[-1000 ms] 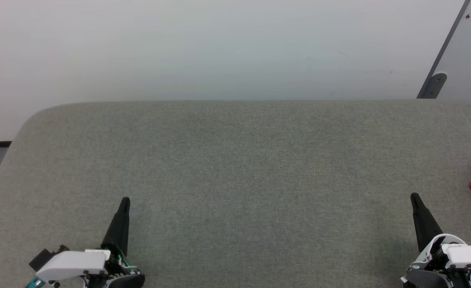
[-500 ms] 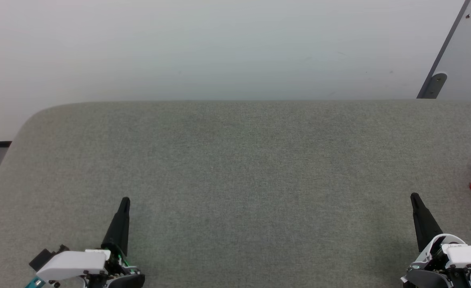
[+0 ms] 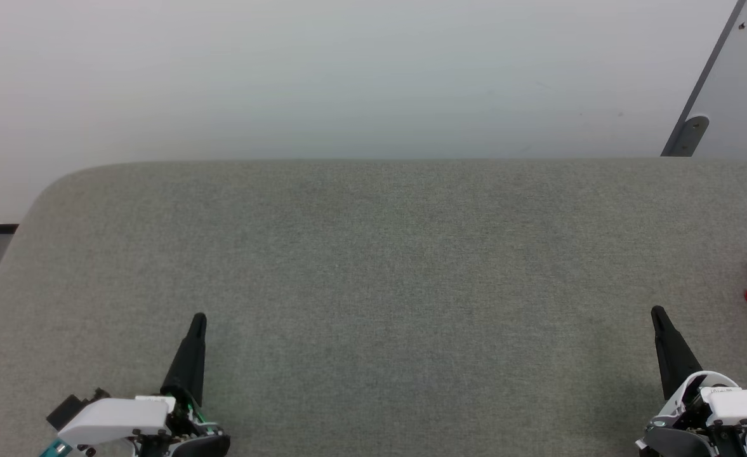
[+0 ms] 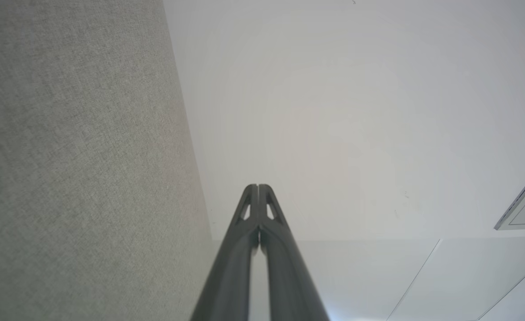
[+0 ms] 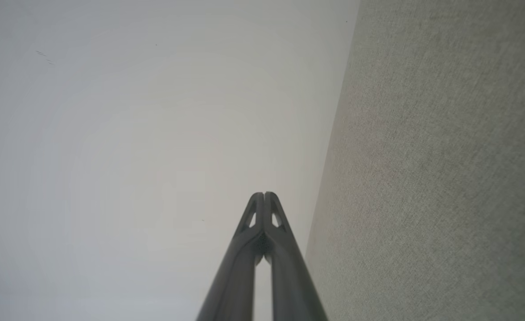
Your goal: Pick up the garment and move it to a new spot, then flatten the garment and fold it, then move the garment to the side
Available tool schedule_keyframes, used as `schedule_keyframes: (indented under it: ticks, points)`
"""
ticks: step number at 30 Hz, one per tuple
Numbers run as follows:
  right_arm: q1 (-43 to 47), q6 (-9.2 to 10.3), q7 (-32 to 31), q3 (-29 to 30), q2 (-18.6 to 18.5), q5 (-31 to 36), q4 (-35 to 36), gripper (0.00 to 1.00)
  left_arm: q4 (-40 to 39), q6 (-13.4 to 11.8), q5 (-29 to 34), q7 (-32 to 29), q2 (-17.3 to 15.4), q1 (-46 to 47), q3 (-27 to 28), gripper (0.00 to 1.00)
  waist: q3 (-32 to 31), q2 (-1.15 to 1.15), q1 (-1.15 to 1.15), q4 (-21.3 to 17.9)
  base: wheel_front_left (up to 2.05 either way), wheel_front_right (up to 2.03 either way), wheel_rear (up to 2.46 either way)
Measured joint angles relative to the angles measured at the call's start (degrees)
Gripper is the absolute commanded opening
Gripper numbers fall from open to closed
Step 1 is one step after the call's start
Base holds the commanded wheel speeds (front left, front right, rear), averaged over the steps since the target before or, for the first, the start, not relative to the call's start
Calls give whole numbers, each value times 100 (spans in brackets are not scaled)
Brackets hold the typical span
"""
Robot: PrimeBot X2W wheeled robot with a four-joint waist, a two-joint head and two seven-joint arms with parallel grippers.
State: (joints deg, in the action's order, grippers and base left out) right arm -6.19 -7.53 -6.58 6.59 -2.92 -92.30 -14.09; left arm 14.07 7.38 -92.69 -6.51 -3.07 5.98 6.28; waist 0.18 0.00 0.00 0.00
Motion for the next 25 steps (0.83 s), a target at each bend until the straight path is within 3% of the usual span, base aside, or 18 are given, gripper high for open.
schedule_keyframes:
  ticks: [25]
  points:
    - [0,0,0,0,0,0,0,0,0,0,8,-2,5,1,8,0,0,0,0,0,0,0,0]
